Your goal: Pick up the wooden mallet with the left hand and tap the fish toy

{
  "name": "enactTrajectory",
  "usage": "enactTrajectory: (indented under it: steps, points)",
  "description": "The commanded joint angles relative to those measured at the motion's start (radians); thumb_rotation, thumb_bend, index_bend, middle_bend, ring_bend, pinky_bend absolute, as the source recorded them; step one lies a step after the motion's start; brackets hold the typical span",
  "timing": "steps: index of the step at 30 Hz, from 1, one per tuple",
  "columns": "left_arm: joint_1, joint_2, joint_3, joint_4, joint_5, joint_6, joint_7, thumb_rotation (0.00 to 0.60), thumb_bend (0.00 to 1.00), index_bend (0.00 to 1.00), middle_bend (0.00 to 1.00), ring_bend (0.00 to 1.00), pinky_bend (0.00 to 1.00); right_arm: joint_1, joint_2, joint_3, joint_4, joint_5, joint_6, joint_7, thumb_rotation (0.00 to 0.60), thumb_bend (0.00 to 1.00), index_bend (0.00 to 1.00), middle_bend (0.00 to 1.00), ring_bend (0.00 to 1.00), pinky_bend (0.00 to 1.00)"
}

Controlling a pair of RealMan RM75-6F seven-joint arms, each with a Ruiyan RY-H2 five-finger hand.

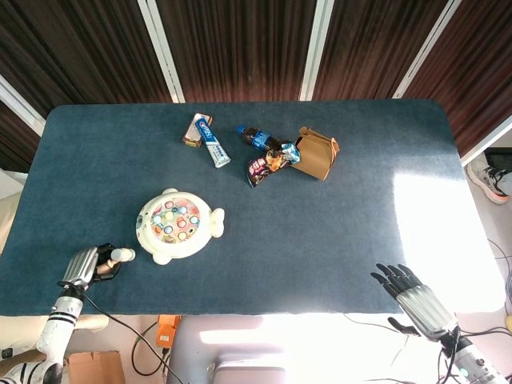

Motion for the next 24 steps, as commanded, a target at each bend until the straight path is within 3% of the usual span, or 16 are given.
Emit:
enactTrajectory:
  steps: [1, 9, 17, 24]
  points:
    - [0.001, -0.001, -0.006, 0.002, 0.0, 0.0, -0.007, 0.6, 0.37, 0.61, 0.54, 0.46, 0.55, 0.0, 0.0, 0.0, 0.0, 0.001, 0.0, 0.0, 0.6, 0.24, 0.0, 0.0, 0.0, 0.0]
    - [-0.003, 0.008, -0.032, -0.014, -0.031, -0.039, -0.038, 0.6, 0.3, 0.56, 0.54, 0.46, 0.55, -0.002, 0.001, -0.001, 0.0, -0.001, 0.004, 0.002, 0.6, 0.24, 0.0, 0.0, 0.0, 0.0]
    - [-0.024, 0.079, -0.084, -0.115, -0.141, -0.207, -0.147, 0.6, 0.3, 0.56, 0.54, 0.46, 0.55, -0.002, 0.002, -0.001, 0.001, -0.003, 0.006, 0.001, 0.6, 0.24, 0.0, 0.0, 0.0, 0.0]
    - [-0.044, 0.107, -0.12, -0.128, -0.22, -0.315, -0.202, 0.6, 0.29, 0.56, 0.54, 0.45, 0.54, -0.003, 0.002, -0.002, 0.001, -0.004, 0.008, 0.002, 0.6, 0.24, 0.0, 0.0, 0.0, 0.0]
